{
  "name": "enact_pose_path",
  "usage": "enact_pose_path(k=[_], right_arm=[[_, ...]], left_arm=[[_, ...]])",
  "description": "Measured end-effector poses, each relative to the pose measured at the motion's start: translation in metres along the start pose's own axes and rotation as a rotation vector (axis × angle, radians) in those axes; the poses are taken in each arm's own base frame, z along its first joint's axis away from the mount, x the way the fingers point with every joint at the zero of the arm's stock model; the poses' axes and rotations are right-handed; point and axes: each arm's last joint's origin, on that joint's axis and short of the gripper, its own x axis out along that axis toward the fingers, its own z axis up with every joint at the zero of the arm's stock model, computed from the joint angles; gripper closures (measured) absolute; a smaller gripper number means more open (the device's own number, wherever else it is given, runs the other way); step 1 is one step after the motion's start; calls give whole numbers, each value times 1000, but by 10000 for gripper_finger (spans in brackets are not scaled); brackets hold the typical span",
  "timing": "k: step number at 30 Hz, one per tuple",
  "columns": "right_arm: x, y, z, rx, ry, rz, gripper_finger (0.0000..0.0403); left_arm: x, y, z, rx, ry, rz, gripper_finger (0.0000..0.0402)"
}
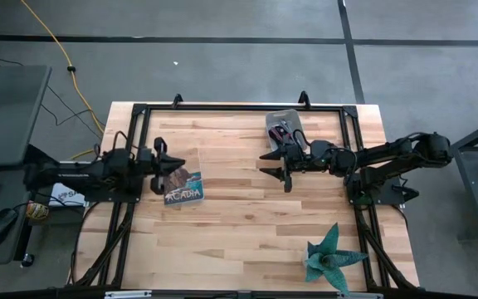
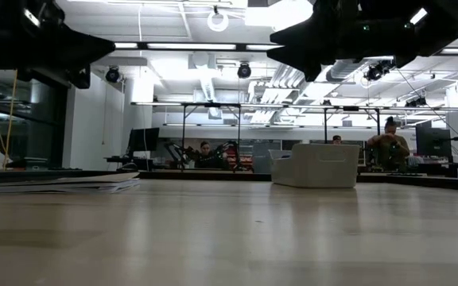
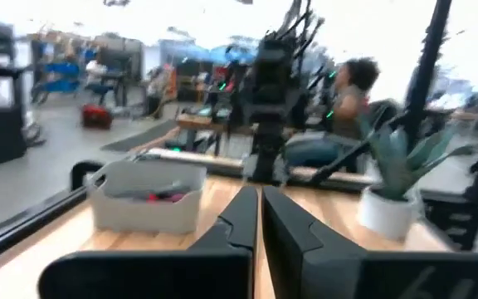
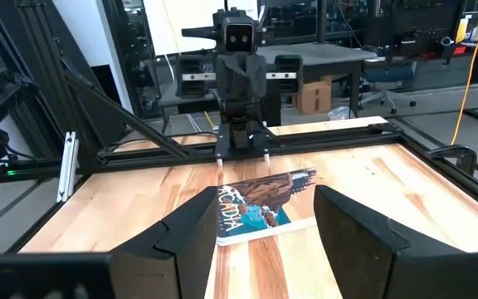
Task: Pick and place USB-C Cables
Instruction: Return to Home Position
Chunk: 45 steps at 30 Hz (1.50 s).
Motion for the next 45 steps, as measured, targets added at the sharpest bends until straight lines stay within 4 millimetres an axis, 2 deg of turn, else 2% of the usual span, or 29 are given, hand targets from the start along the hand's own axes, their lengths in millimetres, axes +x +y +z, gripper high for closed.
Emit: enact_pose_path(k=[5, 17, 33, 37, 43, 45], right_arm=[[0, 0, 0, 1, 1, 1, 210], [0, 0, -5, 64, 48, -4, 210], [0, -2, -7, 79, 70, -22, 212], [-4, -6, -6, 82, 90, -36, 250], [-28, -11, 2, 97, 168, -60, 386], [-41, -11, -1, 105, 169, -68, 388]], left_arm=[[-5, -1, -8, -27, 60, -60, 401], [-12, 2, -17, 4, 137, 24, 401], [-14, 1, -14, 12, 109, -2, 401], [-14, 1, -15, -26, 113, -1, 401], [-14, 1, -15, -65, 112, 1, 401], [-14, 1, -15, -67, 112, 1, 401]])
